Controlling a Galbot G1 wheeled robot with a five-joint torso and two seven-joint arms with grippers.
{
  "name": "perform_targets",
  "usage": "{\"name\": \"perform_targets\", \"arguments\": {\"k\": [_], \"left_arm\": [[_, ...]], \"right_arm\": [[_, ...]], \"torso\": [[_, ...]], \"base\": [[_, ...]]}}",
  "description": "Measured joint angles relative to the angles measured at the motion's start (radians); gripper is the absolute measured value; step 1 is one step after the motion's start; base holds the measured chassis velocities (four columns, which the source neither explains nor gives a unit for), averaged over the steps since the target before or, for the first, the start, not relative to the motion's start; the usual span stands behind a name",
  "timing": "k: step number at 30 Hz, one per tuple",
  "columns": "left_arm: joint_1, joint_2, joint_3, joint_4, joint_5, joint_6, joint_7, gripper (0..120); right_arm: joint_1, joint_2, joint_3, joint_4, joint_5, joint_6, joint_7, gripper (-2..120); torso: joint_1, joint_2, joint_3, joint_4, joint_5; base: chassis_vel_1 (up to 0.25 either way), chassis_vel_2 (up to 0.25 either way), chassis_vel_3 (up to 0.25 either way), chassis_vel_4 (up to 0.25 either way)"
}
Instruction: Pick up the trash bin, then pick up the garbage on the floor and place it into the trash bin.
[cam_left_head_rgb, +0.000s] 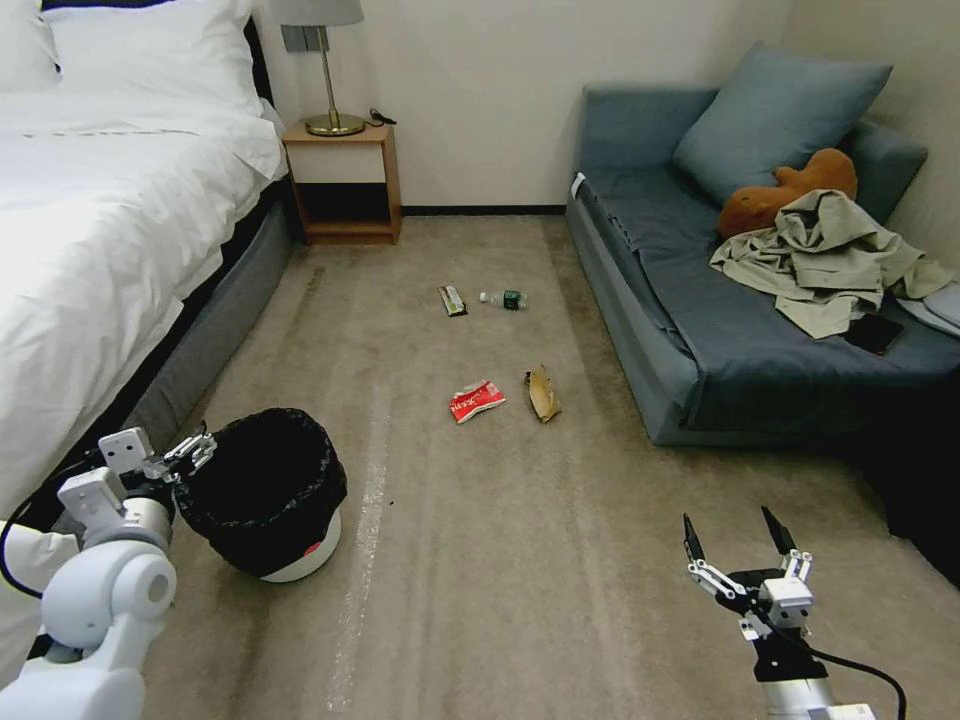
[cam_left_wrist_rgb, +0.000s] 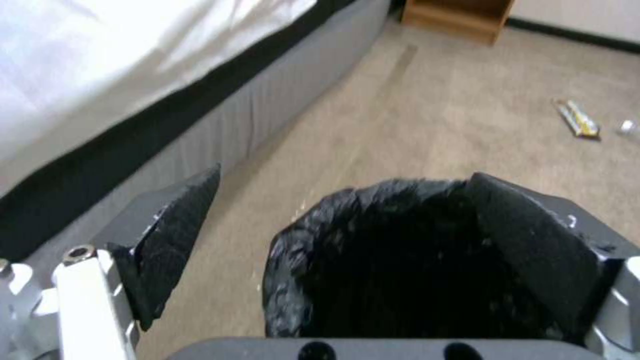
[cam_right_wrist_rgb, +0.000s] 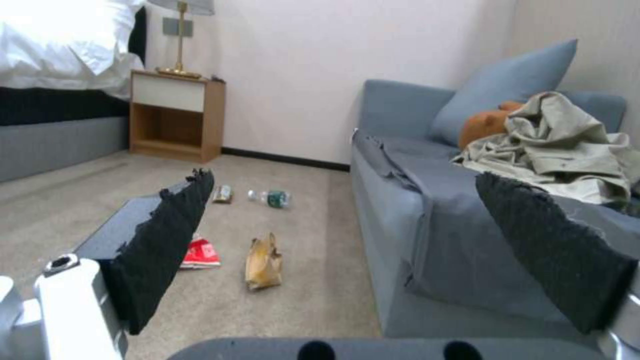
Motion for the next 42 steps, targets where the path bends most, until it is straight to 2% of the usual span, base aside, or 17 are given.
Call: {"name": "perform_targets", "arguments": {"k": [1, 3, 6, 8, 9, 11, 12, 14, 15, 17, 20, 22, 25, 36, 38, 39, 42], "left_arm": [[0.0, 0.0, 0.0, 0.0, 0.0, 0.0, 0.0, 100], [-0.008, 0.018, -0.006, 0.007, -0.055, 0.055, -0.028, 100], [-0.012, 0.026, -0.008, 0.012, -0.079, 0.081, -0.045, 100], [-0.031, 0.061, -0.007, 0.032, -0.144, 0.139, -0.09, 100], [-0.031, 0.061, -0.007, 0.032, -0.144, 0.139, -0.09, 100], [-0.054, 0.096, -0.002, 0.056, -0.195, 0.167, -0.114, 100], [-0.054, 0.096, -0.002, 0.056, -0.195, 0.167, -0.114, 100], [-0.085, 0.148, 0.009, 0.096, -0.241, 0.184, -0.129, 100], [-0.085, 0.148, 0.009, 0.096, -0.241, 0.184, -0.129, 100], [-0.117, 0.189, 0.026, 0.126, -0.302, 0.198, -0.159, 100], [-0.137, 0.212, 0.042, 0.145, -0.33, 0.204, -0.177, 100], [-0.165, 0.241, 0.073, 0.175, -0.375, 0.212, -0.206, 100], [-0.184, 0.253, 0.096, 0.21, -0.405, 0.222, -0.226, 100], [-0.207, 0.255, 0.133, 0.296, -0.401, 0.231, -0.227, 100], [-0.254, 0.245, 0.183, 0.329, -0.407, 0.24, -0.229, 100], [-0.254, 0.245, 0.183, 0.329, -0.407, 0.24, -0.229, 100], [-0.298, 0.242, 0.228, 0.357, -0.409, 0.247, -0.231, 100]], "right_arm": [[0.0, 0.0, 0.0, 0.0, 0.0, 0.0, 0.0, 100], [0.006, 0.0, -0.002, -0.006, -0.005, 0.0, 0.0, 100], [0.008, 0.0, -0.003, -0.008, -0.007, 0.0, 0.0, 100], [0.011, 0.0, -0.003, -0.015, -0.009, 0.001, 0.0, 100], [0.011, 0.0, -0.003, -0.015, -0.009, 0.001, 0.0, 100], [0.012, 0.0, -0.002, -0.023, -0.009, 0.006, -0.001, 100], [0.012, 0.0, -0.002, -0.023, -0.009, 0.006, -0.001, 100], [0.015, 0.0, 0.0, -0.033, -0.008, 0.015, -0.001, 100], [0.015, 0.0, 0.0, -0.033, -0.008, 0.015, -0.001, 100], [0.017, 0.0, 0.001, -0.043, -0.007, 0.021, -0.003, 100], [0.018, 0.0, 0.001, -0.047, -0.007, 0.024, -0.004, 100], [0.023, 0.0, 0.0, -0.052, -0.007, 0.026, -0.004, 100], [0.03, 0.0, -0.003, -0.055, -0.007, 0.026, -0.004, 100], [0.041, 0.0, -0.009, -0.067, 0.01, 0.018, -0.003, 100], [0.039, 0.0, -0.002, -0.072, 0.021, 0.018, -0.002, 100], [0.039, 0.0, -0.002, -0.072, 0.021, 0.018, -0.002, 100], [0.04, 0.0, 0.002, -0.072, 0.027, 0.017, 0.001, 100]], "torso": [[0.0, 0.0, 0.0, 0.0, 0.0], [0.0, 0.0, 0.0, -0.0001, 0.0001], [0.0, 0.0, 0.0, 0.0, 0.0001], [0.0, 0.0, 0.0, 0.0001, 0.0], [0.0, 0.0, 0.0, 0.0001, 0.0], [0.0, 0.0, 0.0, 0.0, 0.0], [0.0, 0.0, 0.0, 0.0, 0.0], [0.0, 0.0, 0.0, 0.0, -0.0001], [0.0, 0.0, 0.0, 0.0, -0.0001], [0.0, 0.0, 0.0, -0.0001, 0.0001], [0.0, 0.0, 0.0, -0.0001, 0.0], [0.0, 0.0, 0.0, -0.0001, 0.0001], [0.0, 0.0, 0.0, -0.0003, 0.0], [0.0, 0.0, 0.0, 0.0001, 0.0], [0.0, 0.0, 0.0, -0.0001, -0.0001], [0.0, 0.0, 0.0, -0.0001, -0.0001], [0.0, 0.0, 0.0, -0.0002, 0.0002]], "base": [[0.0, 0.0, 0.0, 0.0], [0.0, 0.0, 0.0, 0.0], [0.0, 0.0, 0.0, 0.0], [0.0, 0.0, 0.0, 0.0], [0.0, 0.0, 0.0, 0.0], [0.0, 0.0, 0.0, 0.0], [0.0, 0.0, 0.0, 0.0], [0.0, 0.0, 0.0, 0.0], [0.0, 0.0, 0.0, 0.0], [0.0, 0.0, 0.0, 0.0], [0.0, 0.0, 0.0, 0.0], [0.0, 0.0, 0.0, 0.0], [0.0, 0.0, 0.0, 0.0], [0.0, 0.0, 0.0, 0.0], [0.0, 0.0, 0.0, 0.0], [0.0, 0.0, 0.0, 0.0], [0.0, 0.0, 0.0, 0.0]]}}
